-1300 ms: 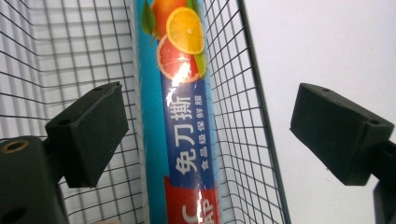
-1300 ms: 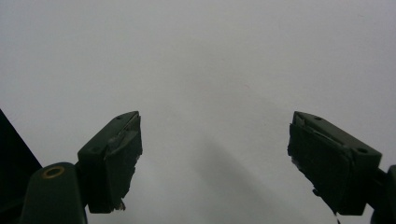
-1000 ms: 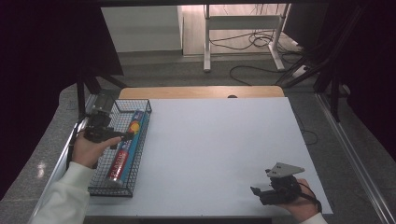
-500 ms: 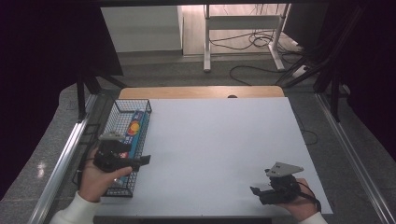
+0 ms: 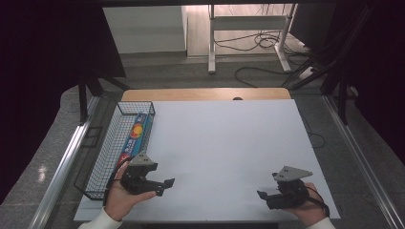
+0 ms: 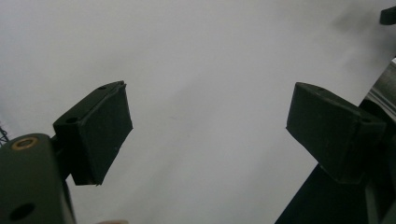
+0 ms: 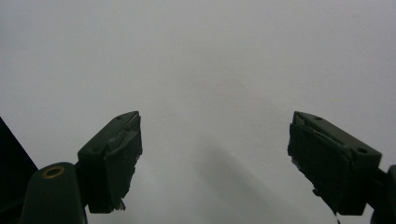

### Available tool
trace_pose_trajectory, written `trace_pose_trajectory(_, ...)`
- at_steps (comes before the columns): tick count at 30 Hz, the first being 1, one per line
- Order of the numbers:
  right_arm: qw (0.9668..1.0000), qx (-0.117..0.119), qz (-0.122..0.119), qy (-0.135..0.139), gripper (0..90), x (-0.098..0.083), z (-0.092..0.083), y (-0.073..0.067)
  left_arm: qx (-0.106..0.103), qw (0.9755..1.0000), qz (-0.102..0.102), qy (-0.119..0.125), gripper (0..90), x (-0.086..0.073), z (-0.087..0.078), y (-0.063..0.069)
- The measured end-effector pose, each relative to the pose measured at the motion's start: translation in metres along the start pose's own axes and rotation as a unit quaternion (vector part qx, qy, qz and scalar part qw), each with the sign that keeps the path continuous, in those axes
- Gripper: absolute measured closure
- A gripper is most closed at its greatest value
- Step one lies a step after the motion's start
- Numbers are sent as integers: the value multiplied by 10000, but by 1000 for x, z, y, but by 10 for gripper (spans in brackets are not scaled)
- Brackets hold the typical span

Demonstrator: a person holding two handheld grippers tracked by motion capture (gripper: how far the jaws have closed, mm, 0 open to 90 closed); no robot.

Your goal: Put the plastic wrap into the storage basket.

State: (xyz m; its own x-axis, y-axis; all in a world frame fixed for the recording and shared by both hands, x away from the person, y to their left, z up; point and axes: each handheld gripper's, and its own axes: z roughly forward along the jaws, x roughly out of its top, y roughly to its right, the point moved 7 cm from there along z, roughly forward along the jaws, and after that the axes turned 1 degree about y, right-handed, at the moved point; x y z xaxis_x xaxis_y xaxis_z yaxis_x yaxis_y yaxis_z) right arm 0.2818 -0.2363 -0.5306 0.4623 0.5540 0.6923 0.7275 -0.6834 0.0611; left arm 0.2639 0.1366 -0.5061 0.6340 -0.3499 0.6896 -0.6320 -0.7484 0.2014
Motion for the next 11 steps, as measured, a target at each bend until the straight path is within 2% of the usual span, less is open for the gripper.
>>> trace_pose_trajectory(11,9999,-15,-22,153,182,3,-2,-1,119,9999,53,29,142,-4,1,-2)
